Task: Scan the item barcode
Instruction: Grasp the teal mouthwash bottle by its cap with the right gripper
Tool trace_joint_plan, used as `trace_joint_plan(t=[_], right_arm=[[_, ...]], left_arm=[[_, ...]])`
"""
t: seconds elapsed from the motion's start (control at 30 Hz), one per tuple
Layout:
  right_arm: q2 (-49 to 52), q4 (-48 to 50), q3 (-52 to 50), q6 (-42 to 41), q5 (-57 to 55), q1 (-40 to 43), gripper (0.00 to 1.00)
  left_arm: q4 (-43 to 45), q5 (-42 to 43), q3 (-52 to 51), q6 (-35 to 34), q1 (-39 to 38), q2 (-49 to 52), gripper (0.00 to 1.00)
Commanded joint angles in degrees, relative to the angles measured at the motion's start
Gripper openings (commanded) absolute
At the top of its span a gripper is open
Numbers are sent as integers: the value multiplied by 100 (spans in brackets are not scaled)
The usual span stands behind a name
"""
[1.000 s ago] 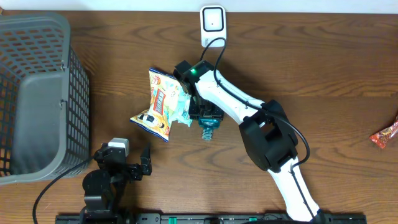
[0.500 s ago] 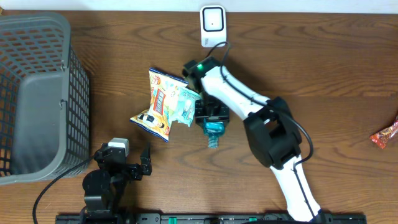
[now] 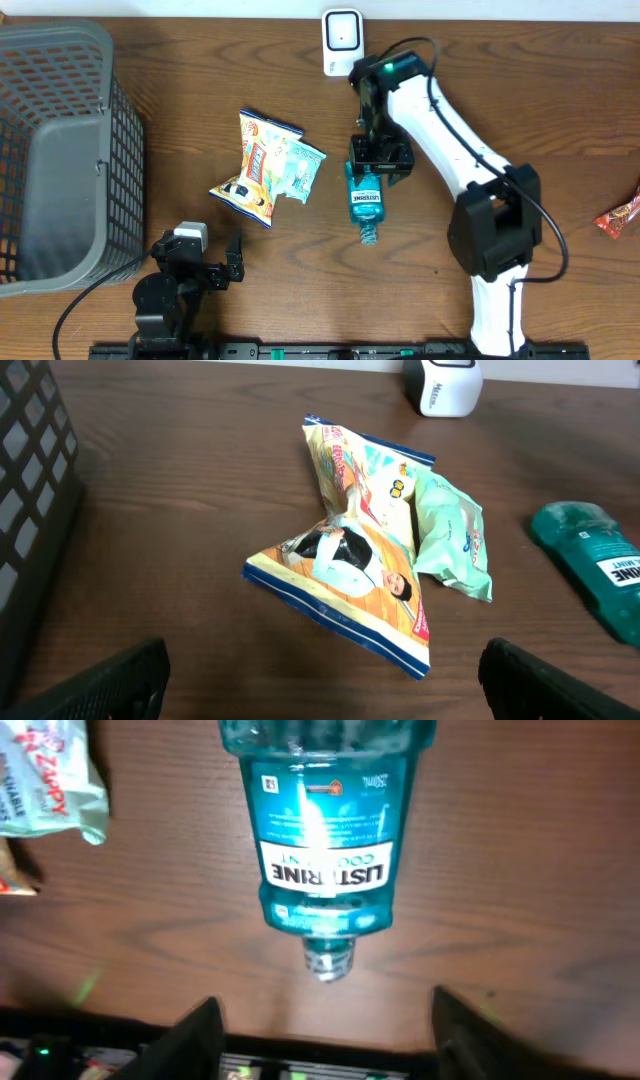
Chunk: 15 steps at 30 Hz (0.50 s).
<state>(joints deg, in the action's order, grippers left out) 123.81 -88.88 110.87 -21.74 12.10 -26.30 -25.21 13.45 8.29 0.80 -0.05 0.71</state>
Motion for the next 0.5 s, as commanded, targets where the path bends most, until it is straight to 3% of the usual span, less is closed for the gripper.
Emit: trace_joint_plan(t=[0.0, 0.07, 0.2, 0.33, 0.47], right_arm=[[-74, 107, 2, 205, -284, -61, 67], [-68, 243, -15, 24, -479, -151, 73], [-68, 459, -39, -944, -1464, -560, 74], [-57, 734, -109, -1497, -2791, -1154, 87], [22, 929, -411, -1987, -3077, -1401, 84]], left_arm=[[-96, 48, -83, -46, 20, -7, 99], [-96, 48, -83, -46, 20, -7, 99], [-96, 48, -83, -46, 20, -7, 99], [-96, 48, -83, -46, 20, -7, 99], [-96, 48, -83, -46, 20, -7, 99]])
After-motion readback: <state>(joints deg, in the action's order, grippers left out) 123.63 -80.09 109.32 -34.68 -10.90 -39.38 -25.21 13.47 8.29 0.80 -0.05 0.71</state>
